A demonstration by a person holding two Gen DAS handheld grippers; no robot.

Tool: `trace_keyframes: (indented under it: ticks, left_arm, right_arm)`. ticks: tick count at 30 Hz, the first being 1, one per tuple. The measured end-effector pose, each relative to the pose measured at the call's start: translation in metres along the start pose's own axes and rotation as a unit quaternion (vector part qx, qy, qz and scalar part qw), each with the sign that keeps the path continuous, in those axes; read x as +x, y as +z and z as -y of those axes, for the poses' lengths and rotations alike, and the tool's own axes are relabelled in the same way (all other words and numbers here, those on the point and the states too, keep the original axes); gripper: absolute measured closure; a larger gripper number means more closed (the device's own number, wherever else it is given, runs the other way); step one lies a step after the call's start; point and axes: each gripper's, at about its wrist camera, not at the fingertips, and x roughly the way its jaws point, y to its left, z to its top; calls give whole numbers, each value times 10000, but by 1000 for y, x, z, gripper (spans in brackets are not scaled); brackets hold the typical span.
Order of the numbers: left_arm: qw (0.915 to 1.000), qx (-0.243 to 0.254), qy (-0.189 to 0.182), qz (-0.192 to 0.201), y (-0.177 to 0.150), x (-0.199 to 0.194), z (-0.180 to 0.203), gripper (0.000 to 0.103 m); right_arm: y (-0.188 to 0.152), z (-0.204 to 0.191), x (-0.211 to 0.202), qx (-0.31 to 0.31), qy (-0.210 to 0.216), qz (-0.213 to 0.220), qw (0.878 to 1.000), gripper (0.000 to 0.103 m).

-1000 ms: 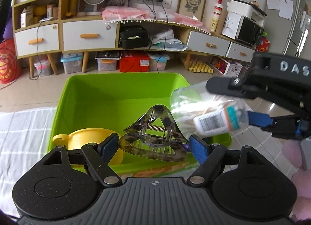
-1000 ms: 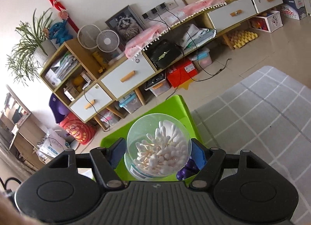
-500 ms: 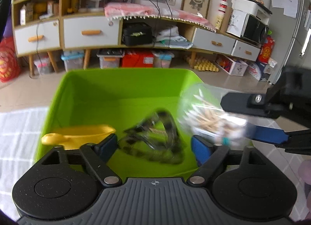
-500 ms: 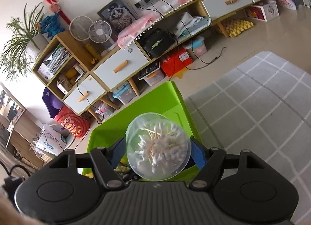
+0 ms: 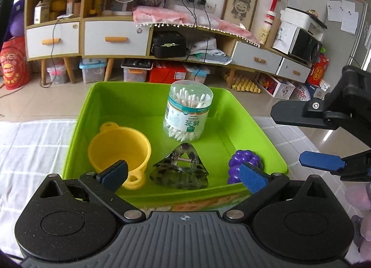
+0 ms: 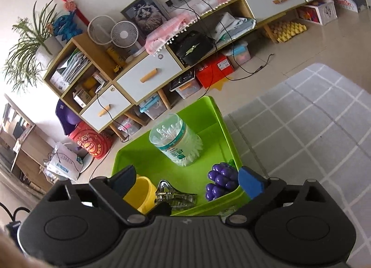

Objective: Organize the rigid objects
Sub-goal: 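Lower the hair clip and swab jar into the green bin and release both, then withdraw both tools from the bin toward the remaining toys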

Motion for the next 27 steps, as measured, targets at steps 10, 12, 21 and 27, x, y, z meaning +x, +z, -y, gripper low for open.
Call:
trace_keyframes:
  ticks: [10,12,21,27]
  left_arm:
    - [9999,8,152,28,-11,-27,1,2]
    - [9999,-3,164,23,-13,-32,0,2]
    - [9997,57,231,32,-25,-58,3,2]
    - [9995,-135,286,-64,-32,-74,-2,2]
  right_arm:
    - [-6,-6,-16,-348,-58,-100,9993,24]
    - [-8,-6,-19,-398,-61,-112,9991,24]
    - [-18,-9,-33,-616,-59,-176,9979,24]
    - [-28,-14,-44,-1086,-71,-193,9939,24]
